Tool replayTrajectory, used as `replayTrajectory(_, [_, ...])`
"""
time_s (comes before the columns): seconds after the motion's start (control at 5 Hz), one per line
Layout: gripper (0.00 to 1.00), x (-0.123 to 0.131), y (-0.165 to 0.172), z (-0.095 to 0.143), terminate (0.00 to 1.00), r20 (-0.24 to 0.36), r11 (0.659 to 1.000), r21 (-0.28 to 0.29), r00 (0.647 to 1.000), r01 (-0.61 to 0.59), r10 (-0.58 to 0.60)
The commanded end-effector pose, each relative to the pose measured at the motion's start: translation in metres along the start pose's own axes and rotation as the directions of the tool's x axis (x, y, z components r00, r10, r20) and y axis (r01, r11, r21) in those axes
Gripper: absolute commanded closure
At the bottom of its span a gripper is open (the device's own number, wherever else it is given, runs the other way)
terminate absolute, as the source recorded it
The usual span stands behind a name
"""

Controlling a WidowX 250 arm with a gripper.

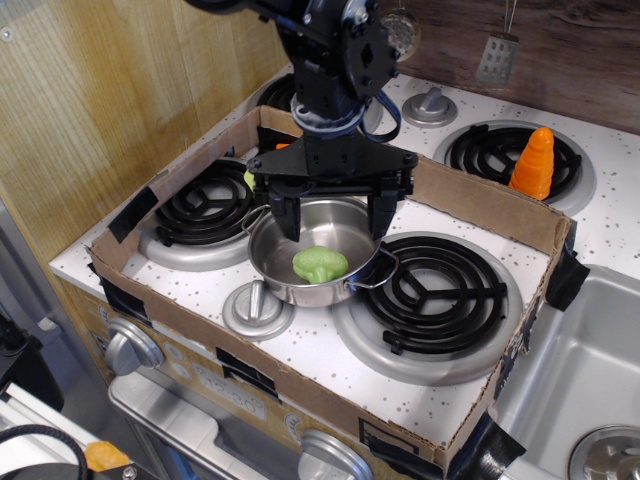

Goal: Take broccoli out of pan

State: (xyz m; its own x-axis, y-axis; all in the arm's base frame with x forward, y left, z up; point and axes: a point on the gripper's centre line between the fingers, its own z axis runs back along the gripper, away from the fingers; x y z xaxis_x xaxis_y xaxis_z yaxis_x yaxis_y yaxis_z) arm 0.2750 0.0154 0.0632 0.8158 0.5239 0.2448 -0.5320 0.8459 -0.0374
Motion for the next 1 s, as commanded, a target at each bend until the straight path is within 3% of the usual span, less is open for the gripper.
replayTrajectory(0.0, [0.00, 0.004, 0.004, -0.006, 0.00, -0.025, 1.000, -0.004, 1.000, -0.010, 0.010])
replayTrajectory(0.2, [0.00, 0.004, 0.010, -0.010, 0.00, -0.017, 1.000, 0.005, 1.000, -0.024, 0.024])
replayTrajectory(0.8, [0.00, -0.008, 0.006, -0.026, 0.00, -0.041, 0.997, -0.037, 0.997, -0.061, 0.060])
